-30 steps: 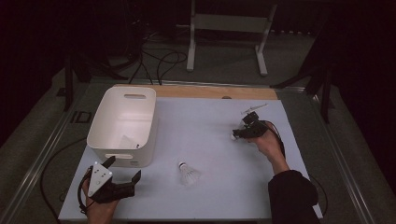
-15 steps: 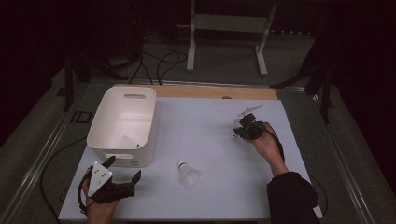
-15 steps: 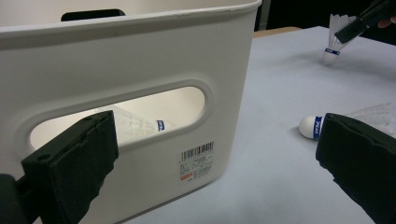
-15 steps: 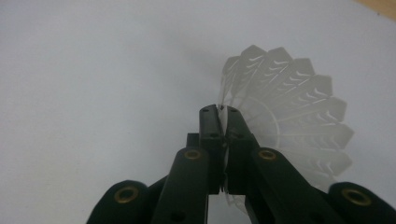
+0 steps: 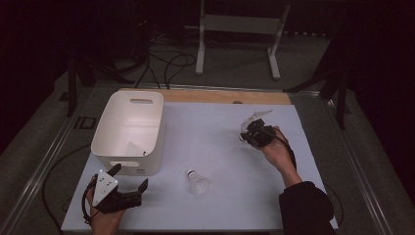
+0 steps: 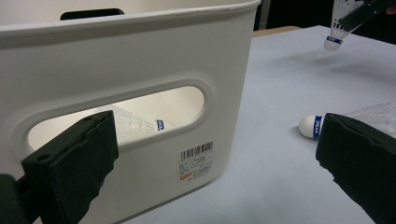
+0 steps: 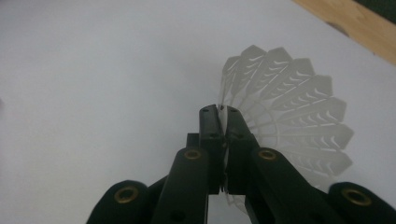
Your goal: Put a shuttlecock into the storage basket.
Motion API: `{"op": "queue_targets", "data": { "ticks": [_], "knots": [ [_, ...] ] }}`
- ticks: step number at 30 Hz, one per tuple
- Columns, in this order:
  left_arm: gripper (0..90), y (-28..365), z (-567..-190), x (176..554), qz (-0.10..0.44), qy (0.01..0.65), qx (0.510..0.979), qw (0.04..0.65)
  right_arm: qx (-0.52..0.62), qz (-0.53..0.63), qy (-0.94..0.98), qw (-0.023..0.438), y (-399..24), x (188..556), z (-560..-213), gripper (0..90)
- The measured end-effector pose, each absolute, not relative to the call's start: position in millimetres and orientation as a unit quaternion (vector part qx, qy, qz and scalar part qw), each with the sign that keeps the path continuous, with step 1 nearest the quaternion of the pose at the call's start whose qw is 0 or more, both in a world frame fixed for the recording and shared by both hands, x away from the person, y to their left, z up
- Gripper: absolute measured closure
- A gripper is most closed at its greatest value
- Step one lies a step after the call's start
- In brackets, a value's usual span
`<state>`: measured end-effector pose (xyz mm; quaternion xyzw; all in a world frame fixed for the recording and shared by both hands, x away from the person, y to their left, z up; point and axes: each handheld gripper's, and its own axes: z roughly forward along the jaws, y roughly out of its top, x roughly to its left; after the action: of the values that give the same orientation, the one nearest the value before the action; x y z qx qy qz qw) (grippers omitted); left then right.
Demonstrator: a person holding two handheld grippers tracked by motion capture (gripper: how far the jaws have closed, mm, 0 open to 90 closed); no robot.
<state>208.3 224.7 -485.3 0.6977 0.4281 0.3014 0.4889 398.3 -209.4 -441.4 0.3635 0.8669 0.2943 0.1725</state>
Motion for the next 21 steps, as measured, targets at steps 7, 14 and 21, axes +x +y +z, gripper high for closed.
{"op": "queue_targets", "data": {
  "ticks": [7,14,21],
  "knots": [
    [0.0,224.5,-485.3,208.2,0.301,0.428,0.698,0.488,0.35,0.301,0.87,0.175,-201.2,393.9,-437.1,88.6],
    [0.0,224.4,-485.4,208.3,0.301,0.428,0.698,0.488,0.348,0.305,0.869,0.176,-199.7,391.5,-435.2,88.7],
    [0.0,224.6,-485.2,208.2,0.302,0.428,0.697,0.489,0.339,0.311,0.87,0.178,-193.7,387.3,-431.7,88.7]
  ]
}}
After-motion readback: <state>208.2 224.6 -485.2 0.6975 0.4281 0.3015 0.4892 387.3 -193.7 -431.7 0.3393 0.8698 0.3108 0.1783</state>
